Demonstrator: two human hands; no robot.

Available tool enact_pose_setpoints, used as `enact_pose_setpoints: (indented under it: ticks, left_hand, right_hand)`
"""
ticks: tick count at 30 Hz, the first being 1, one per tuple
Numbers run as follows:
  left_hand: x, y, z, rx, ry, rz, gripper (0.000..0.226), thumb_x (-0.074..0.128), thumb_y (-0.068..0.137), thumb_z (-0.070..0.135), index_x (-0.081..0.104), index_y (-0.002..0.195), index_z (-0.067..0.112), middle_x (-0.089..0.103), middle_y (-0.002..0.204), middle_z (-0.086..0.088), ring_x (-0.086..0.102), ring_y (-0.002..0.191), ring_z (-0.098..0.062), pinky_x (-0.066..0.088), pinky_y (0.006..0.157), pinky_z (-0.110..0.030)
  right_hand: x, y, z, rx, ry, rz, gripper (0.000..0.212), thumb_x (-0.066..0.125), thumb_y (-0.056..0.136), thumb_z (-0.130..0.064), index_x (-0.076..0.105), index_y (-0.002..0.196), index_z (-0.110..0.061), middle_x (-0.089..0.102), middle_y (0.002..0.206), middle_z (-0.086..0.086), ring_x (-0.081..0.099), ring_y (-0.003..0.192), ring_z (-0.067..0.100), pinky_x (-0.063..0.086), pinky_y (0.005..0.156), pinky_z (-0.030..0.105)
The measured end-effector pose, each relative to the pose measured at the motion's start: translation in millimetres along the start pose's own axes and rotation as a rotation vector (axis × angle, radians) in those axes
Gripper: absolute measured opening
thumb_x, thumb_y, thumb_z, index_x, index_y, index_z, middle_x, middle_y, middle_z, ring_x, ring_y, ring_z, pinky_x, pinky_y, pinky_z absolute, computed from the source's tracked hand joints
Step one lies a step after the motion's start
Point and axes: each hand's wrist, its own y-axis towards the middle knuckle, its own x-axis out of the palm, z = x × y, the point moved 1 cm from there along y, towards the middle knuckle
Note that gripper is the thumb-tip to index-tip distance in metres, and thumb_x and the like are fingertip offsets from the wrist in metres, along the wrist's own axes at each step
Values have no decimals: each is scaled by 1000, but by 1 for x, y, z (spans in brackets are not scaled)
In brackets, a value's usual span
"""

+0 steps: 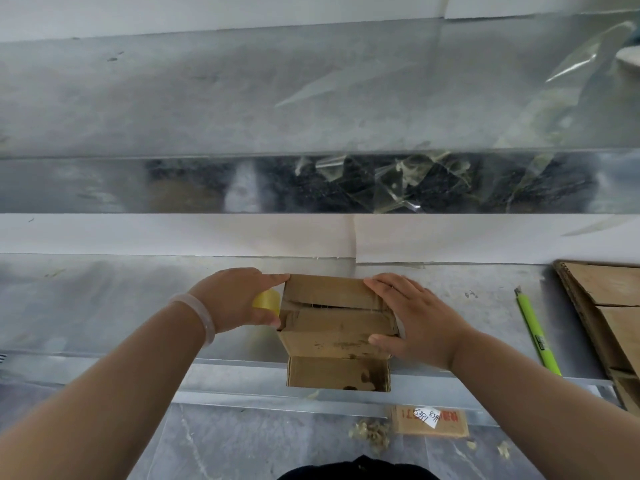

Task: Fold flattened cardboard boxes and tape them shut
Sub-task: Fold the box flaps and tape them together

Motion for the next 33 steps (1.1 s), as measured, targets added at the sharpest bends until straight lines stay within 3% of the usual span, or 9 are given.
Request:
enact_pose_setpoints:
  ticks: [4, 9, 13, 16, 22, 24, 27, 30, 33]
  left_hand:
    - [0, 2, -3, -8, 2, 18, 78, 58, 81, 63, 27, 148, 38, 56, 113, 8, 49, 101, -11, 41, 95, -27]
    - [1, 6, -1, 3, 25, 40, 77, 56, 81, 65, 30, 147, 37, 56, 113, 8, 51, 103, -12, 42, 95, -28]
    - [1, 7, -4, 2, 29, 64, 77, 57, 79, 68, 35, 145, 37, 58, 115, 7, 53, 106, -14, 42, 94, -29]
    - [2, 6, -4, -1, 34, 82, 75, 56, 78, 69, 37, 144, 37, 58, 114, 7, 53, 106, -14, 43, 95, -31]
    - [4, 2, -5, 3, 8, 88, 89, 36, 62, 85, 43, 138, 40, 60, 113, 10, 55, 104, -13, 44, 94, -31]
    - [4, 3, -6, 10, 12, 93, 84, 43, 67, 83, 44, 138, 39, 60, 114, 9, 55, 105, -13, 44, 94, -32]
    - [4, 2, -6, 12, 11, 78, 89, 37, 63, 86, 44, 138, 39, 60, 116, 9, 55, 106, -14, 44, 95, -32]
    - [4, 1, -4, 23, -18, 87, 73, 54, 77, 71, 43, 139, 36, 59, 117, 8, 54, 107, -14, 43, 96, -31]
    - [5, 0, -3, 43, -10, 102, 69, 56, 81, 65, 41, 141, 35, 59, 117, 7, 54, 106, -13, 42, 95, -29]
  right_hand:
    - [-8, 9, -14, 0, -59, 11, 90, 55, 80, -66, 16, 152, -29, 22, 146, -10, 21, 136, 12, 9, 121, 30]
    - [-5, 18, -37, 13, -95, -49, 98, 45, 79, -79, 5, 154, -30, 3, 161, -6, 1, 149, 15, -13, 117, 33]
    - [6, 24, -45, -4, -192, 6, 89, 22, 80, -80, 3, 154, -33, 18, 153, 0, 17, 144, 23, -4, 122, 47]
    - [10, 22, -41, -19, -220, 3, 86, 14, 81, -79, 4, 154, -34, 19, 150, 1, 19, 141, 24, -3, 122, 49]
    - [12, 24, -40, -21, -182, 53, 85, 24, 80, -80, 24, 152, -34, 33, 141, -1, 33, 130, 22, 17, 119, 45]
    - [11, 25, -39, -21, -163, 61, 85, 28, 79, -81, 29, 149, -34, 36, 139, -2, 36, 129, 21, 21, 117, 44]
    - [12, 26, -39, -25, -159, 80, 82, 32, 79, -80, 34, 146, -33, 39, 136, -2, 40, 126, 22, 26, 115, 45]
    - [11, 25, -40, -27, -203, 56, 85, 25, 80, -80, 24, 150, -33, 34, 139, -1, 36, 128, 23, 23, 116, 44]
    - [11, 24, -41, -30, -251, 34, 86, 18, 81, -79, 13, 153, -33, 30, 139, 0, 33, 128, 24, 21, 115, 45]
